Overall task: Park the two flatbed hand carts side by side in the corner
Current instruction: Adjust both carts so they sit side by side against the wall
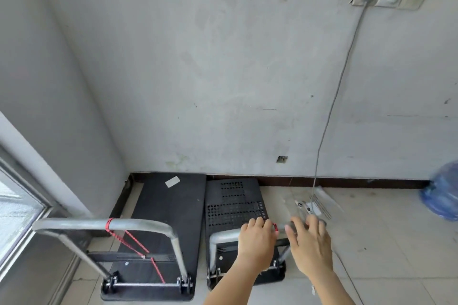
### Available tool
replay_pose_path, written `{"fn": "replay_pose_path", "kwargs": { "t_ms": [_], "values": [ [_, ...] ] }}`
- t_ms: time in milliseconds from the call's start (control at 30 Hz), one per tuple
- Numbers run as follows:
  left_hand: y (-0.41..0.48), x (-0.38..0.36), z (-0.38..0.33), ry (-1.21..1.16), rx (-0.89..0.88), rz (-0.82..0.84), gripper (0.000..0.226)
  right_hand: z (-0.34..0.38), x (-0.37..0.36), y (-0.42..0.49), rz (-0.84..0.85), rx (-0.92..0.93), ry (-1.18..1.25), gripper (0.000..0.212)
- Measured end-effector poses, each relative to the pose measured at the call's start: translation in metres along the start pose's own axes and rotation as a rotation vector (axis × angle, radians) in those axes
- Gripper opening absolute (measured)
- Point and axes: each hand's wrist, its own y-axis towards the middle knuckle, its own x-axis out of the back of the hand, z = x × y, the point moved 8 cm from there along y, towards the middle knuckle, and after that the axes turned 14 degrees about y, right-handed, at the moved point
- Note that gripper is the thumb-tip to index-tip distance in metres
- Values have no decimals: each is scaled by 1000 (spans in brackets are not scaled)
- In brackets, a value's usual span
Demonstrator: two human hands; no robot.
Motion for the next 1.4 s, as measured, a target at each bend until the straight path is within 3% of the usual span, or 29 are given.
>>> {"fn": "replay_pose_path", "kwargs": {
  "t_ms": [167, 300, 433, 567, 733, 900, 1033, 1400],
  "values": [
    [-5, -8, 1, -127, 48, -72, 17, -1, -22, 12, 110, 21, 50, 49],
    [-17, -12, 7, -142, 55, -83, 21, 4, -28, 4, 145, -9, 109, 35],
    [-35, -13, 12, -158, 51, -145, 39, 9, -34, -7, 200, -21, 152, 37],
    [-53, -13, 15, -184, 35, -83, 50, 16, -34, -23, 182, -30, 203, 38],
    [-79, -15, 16, -185, 17, -127, 35, 22, -32, -51, 178, -68, 144, 35],
    [-100, -12, 19, -199, -51, -130, 38, 35, -34, -76, 137, -74, 134, 36],
    [-118, -17, 24, -183, -48, -190, 19, 42, -33, -94, 99, -92, 154, 35],
    [-149, -23, 25, -105, -47, -197, 15, 50, -31, -124, 107, -137, 151, 41]
  ]
}}
